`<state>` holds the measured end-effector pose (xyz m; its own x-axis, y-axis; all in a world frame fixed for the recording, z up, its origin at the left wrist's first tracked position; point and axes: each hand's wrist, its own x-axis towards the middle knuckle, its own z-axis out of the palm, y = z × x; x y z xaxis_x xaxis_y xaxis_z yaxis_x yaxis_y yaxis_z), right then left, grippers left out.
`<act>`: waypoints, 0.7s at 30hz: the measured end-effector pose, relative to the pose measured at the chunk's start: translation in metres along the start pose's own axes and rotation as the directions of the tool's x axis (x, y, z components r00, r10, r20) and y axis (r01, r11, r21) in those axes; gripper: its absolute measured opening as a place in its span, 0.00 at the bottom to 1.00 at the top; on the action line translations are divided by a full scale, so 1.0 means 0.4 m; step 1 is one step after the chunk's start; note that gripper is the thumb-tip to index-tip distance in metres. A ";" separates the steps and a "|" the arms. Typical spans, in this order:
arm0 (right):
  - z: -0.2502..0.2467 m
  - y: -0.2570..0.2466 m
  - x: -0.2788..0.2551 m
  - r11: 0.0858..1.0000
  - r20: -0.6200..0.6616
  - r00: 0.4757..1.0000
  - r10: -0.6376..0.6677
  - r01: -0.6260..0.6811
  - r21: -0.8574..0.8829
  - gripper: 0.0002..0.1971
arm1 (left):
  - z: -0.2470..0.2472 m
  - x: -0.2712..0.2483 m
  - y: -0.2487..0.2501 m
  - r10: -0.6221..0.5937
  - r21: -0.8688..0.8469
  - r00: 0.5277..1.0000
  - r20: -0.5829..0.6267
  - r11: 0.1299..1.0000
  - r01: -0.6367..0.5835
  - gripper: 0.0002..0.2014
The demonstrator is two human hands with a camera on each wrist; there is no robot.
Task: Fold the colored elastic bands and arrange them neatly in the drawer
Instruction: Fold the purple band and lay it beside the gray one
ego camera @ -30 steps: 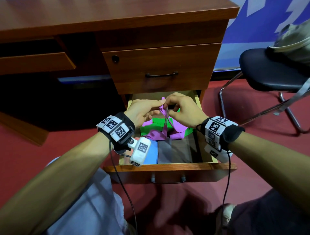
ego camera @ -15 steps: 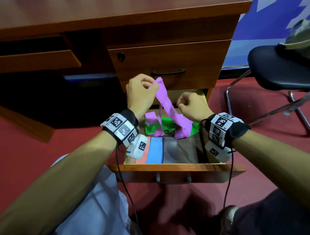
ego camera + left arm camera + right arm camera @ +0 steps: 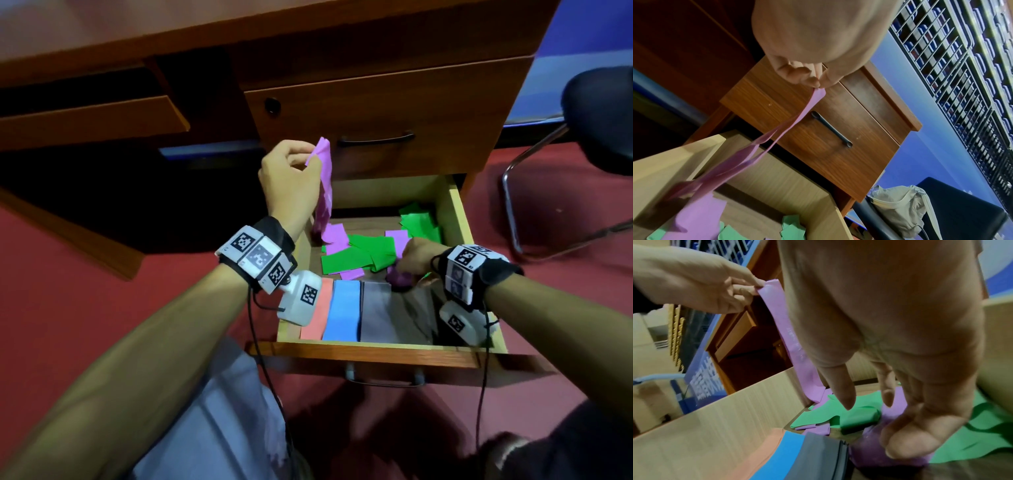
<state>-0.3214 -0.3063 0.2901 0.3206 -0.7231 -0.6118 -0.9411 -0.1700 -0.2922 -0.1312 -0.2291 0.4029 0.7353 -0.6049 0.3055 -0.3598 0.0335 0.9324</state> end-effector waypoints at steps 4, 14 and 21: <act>0.006 -0.007 0.035 0.995 -0.014 0.997 0.080 -0.079 0.061 0.17 | -0.001 0.003 -0.015 -0.054 0.043 0.997 0.048 0.998 0.052 0.09; -0.048 -0.020 0.042 0.667 -0.132 0.955 0.267 -0.083 0.741 0.05 | 0.006 -0.001 -0.022 -0.160 0.087 0.980 0.118 0.985 0.150 0.09; -0.150 -0.026 -0.037 0.196 0.005 0.983 0.181 -0.041 0.980 0.05 | 0.026 -0.013 -0.028 -0.290 0.071 0.947 0.140 0.957 0.282 0.12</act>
<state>-0.3227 -0.3341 0.3461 0.1451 -0.7388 -0.6581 -0.0926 0.6521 -0.7524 -0.1368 -0.2347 0.3889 0.7199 -0.6940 -0.0081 -0.1775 -0.1954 0.9645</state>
